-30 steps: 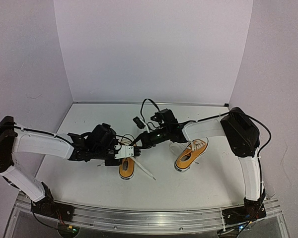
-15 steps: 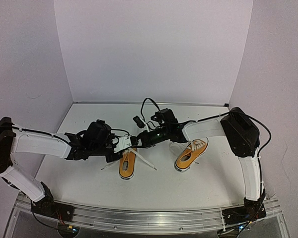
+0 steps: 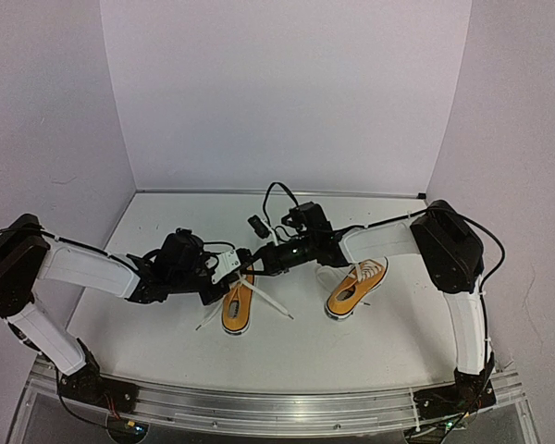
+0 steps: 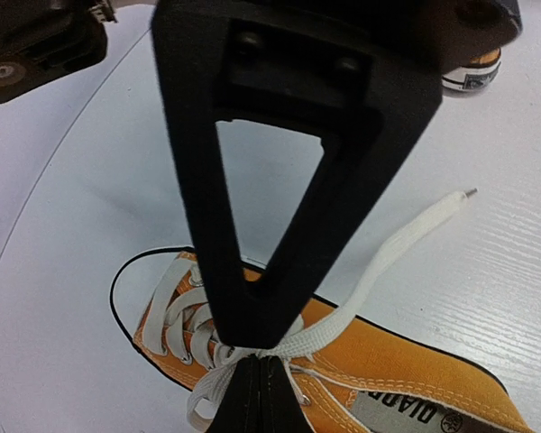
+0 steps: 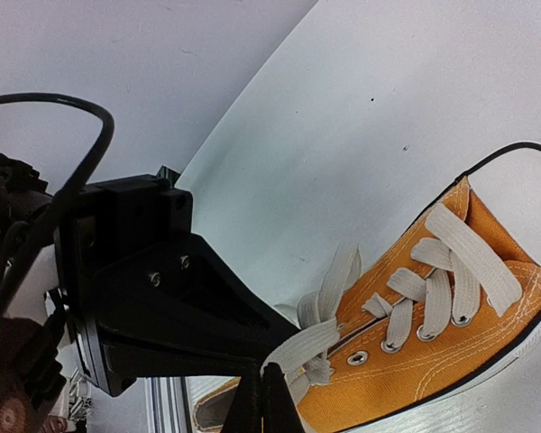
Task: Tie the shoes
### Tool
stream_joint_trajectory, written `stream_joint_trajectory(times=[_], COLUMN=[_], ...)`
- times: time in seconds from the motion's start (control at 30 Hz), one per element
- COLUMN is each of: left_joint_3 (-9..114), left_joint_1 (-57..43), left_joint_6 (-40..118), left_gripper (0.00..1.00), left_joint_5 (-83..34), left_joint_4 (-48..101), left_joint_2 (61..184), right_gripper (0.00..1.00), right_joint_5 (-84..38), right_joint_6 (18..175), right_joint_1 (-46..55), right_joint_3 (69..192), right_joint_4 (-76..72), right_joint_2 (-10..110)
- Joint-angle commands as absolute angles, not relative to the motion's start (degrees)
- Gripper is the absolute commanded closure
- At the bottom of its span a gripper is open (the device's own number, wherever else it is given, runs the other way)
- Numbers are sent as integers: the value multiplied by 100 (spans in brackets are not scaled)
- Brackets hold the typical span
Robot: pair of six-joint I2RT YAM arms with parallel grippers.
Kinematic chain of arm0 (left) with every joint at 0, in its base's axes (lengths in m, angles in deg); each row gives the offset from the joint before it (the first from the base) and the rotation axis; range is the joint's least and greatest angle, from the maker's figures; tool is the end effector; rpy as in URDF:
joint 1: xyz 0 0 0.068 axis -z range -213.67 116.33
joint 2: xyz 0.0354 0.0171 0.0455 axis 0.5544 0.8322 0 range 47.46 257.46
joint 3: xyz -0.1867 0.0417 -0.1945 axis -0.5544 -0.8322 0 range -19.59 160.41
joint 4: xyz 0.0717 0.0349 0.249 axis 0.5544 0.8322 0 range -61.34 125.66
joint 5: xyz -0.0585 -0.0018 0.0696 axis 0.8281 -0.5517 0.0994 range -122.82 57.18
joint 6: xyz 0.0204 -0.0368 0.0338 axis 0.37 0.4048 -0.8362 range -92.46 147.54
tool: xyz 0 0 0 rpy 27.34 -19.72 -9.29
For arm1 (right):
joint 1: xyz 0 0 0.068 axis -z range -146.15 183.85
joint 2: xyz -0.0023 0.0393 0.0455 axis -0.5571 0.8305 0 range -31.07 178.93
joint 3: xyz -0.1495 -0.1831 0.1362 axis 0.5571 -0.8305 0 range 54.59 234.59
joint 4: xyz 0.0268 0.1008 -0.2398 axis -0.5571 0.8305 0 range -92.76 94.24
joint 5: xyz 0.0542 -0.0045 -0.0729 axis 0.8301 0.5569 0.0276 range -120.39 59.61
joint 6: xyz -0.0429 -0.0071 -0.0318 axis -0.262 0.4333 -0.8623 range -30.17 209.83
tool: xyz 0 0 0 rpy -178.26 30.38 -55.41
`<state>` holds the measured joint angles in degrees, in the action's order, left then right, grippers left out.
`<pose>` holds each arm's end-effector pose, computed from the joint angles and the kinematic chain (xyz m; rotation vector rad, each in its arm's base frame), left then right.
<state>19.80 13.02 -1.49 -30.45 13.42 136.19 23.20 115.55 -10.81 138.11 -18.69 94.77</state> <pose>0.2115 -0.2266 0.1692 1.3530 1.7017 -0.2215 0.3223 0.3588 0.1647 -1.0241 2.0219 1.6655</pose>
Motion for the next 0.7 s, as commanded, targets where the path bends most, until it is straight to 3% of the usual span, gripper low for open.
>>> stream_joint_trajectory(times=[0.0, 0.67], left_joint_3=[1754, 1057], left_joint_1=[1126, 869], left_joint_6=[534, 1928], left_gripper=[100, 100], left_joint_5=[-2751, -1658], left_joint_4=[308, -2434], left_joint_2=[13662, 14488], right_gripper=[100, 100], right_joint_5=[2487, 2494], right_joint_6=[11654, 11821], right_joint_1=[-1062, -1240], right_joint_3=[13768, 13820], right_joint_4=[-2219, -2378], right_joint_2=[9256, 9377])
